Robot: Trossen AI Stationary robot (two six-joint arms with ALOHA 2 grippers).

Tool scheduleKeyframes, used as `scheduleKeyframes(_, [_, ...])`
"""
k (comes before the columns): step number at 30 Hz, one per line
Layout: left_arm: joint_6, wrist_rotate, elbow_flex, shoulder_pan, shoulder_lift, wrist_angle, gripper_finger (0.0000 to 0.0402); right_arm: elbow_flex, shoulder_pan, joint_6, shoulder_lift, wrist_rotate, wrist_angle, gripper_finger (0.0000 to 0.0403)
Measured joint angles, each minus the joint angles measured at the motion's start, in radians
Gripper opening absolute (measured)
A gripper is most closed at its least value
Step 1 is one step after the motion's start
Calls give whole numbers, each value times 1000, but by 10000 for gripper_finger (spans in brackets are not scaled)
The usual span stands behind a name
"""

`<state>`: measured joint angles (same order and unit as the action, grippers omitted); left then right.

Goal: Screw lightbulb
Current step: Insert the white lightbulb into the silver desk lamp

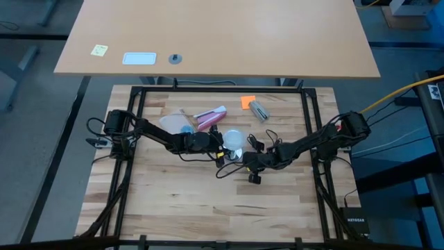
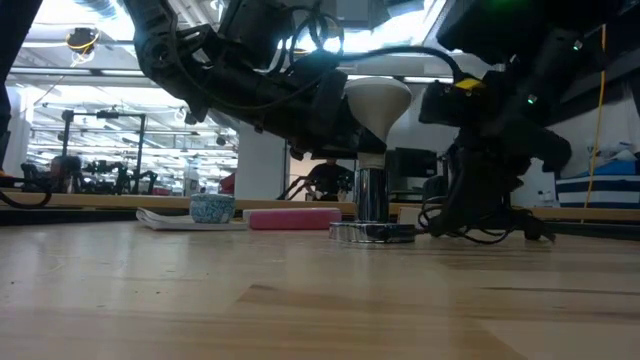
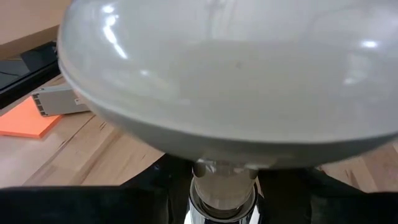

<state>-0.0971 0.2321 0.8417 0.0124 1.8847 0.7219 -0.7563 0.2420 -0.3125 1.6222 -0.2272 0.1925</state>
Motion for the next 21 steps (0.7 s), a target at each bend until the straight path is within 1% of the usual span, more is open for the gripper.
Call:
scheduleKeyframes(3, [0,0,0,0,0,0,150,0,0,0,0,-2,46,11])
scheduleKeyframes(5, [0,0,0,0,0,0,150,0,0,2,0,-2,52,6])
scheduleKeyframes(13, [0,0,0,0,0,0,150,0,0,1,0,7,35,54])
scheduleKeyframes(21, [0,0,0,0,0,0,150,0,0,-9,0,52,33,86])
